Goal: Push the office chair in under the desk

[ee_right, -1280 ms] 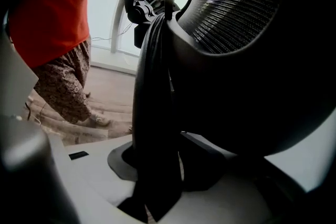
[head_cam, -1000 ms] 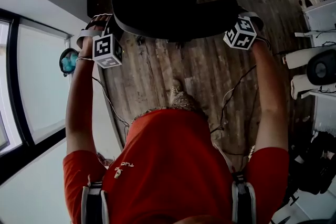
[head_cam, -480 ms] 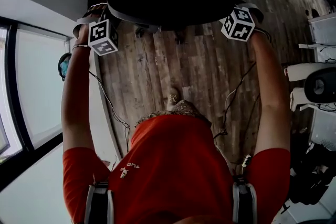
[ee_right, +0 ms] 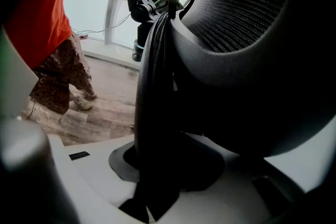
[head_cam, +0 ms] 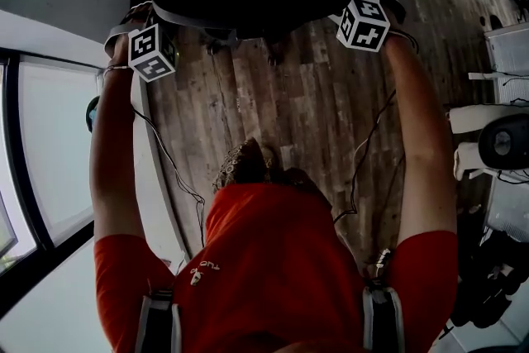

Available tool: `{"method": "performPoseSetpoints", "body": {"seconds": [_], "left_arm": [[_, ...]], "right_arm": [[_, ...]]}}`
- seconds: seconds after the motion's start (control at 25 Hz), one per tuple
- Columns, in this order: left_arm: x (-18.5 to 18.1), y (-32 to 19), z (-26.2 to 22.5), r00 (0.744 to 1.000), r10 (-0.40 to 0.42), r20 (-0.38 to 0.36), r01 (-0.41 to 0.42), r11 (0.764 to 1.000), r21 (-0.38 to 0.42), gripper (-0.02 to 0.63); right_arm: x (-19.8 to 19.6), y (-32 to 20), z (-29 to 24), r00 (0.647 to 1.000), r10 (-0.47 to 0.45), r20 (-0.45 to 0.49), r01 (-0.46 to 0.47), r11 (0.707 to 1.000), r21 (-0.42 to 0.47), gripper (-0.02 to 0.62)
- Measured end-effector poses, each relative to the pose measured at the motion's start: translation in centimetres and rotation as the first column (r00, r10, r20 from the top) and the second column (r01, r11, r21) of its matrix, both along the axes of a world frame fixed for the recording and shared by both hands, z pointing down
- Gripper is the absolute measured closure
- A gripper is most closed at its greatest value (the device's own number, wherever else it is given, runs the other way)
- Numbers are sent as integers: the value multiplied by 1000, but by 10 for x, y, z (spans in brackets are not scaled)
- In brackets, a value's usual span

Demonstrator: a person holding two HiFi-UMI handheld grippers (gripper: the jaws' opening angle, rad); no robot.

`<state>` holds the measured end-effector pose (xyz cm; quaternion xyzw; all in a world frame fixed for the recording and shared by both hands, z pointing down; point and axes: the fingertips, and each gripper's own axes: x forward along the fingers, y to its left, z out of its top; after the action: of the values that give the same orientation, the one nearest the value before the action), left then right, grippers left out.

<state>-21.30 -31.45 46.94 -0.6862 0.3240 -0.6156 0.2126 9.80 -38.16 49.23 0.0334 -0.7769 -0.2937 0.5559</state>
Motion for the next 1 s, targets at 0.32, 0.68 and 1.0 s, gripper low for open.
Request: {"method": "performPoseSetpoints", "body": {"seconds": [0.32, 0.68, 1.0], "left_arm": [[2, -46, -3, 1000, 6, -8, -6, 999, 35, 495], [4, -115, -4, 1000, 2, -15, -1, 999, 40, 495], [3, -170, -1, 1000, -9, -20, 9, 999, 36, 503]], "right_arm": [[-3, -41, -5, 1000, -13, 15, 13, 1000, 4, 456], [-7, -118, -15, 1000, -17, 25, 16, 999, 32, 456], [-10, -181, -14, 999, -48, 17, 47, 998, 29, 456]]}}
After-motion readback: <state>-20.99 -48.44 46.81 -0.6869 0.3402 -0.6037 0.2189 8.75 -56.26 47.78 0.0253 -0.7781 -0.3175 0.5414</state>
